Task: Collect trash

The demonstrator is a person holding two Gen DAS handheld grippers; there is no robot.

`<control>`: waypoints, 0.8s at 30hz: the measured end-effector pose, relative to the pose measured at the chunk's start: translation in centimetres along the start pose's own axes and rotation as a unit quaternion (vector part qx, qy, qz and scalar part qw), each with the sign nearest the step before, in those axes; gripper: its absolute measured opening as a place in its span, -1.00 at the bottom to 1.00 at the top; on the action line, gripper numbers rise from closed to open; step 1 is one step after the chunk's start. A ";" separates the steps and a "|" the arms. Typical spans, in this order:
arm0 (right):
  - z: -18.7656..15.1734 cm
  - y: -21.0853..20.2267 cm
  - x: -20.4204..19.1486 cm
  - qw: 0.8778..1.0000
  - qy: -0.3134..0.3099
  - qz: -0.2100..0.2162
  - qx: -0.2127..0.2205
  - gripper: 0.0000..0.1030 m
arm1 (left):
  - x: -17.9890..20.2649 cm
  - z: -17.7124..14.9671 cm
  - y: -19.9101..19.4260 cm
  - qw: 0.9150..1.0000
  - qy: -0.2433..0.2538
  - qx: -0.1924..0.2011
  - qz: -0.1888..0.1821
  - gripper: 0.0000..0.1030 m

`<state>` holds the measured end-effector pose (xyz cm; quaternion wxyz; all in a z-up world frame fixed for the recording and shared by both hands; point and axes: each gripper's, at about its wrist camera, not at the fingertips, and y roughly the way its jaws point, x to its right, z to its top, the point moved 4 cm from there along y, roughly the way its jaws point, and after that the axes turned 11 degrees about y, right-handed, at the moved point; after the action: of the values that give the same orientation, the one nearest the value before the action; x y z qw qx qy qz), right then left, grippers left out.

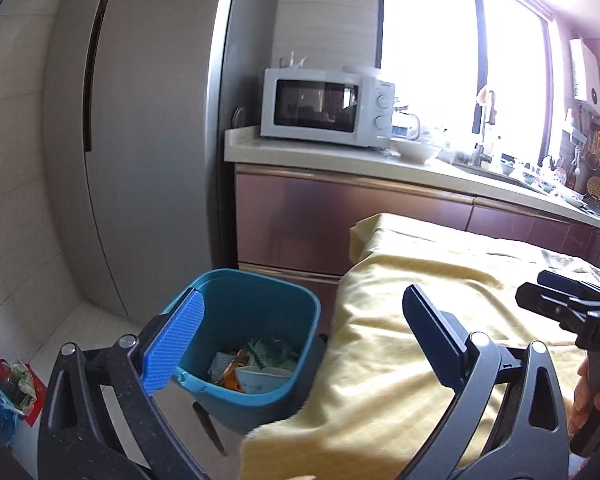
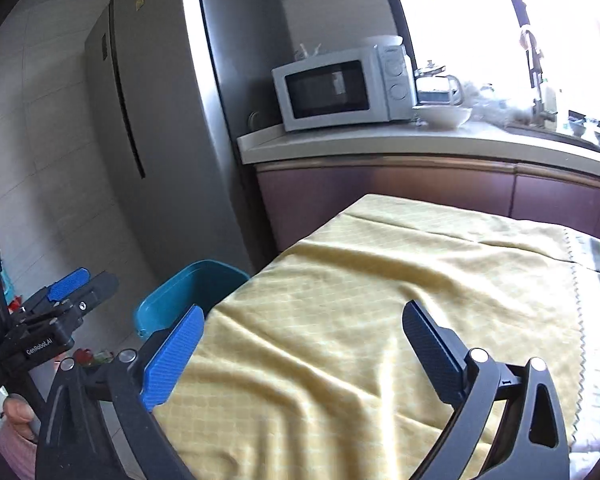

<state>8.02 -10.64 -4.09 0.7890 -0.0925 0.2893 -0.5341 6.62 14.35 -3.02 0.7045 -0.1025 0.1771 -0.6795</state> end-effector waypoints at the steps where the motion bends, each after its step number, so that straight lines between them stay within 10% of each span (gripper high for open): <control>1: -0.1 -0.9 0.7 1.000 -0.003 -0.013 0.013 0.87 | 0.6 0.3 -0.7 1.000 0.003 0.007 0.002 0.90; 24: -2.3 -11.2 6.7 0.973 0.007 -0.154 0.174 0.87 | 8.5 1.2 -5.6 0.996 0.034 0.088 -0.005 0.90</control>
<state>-0.36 -20.89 -3.20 0.6991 0.0067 0.1798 -0.6920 2.02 5.44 -0.66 0.7007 -0.0180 0.1401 -0.6993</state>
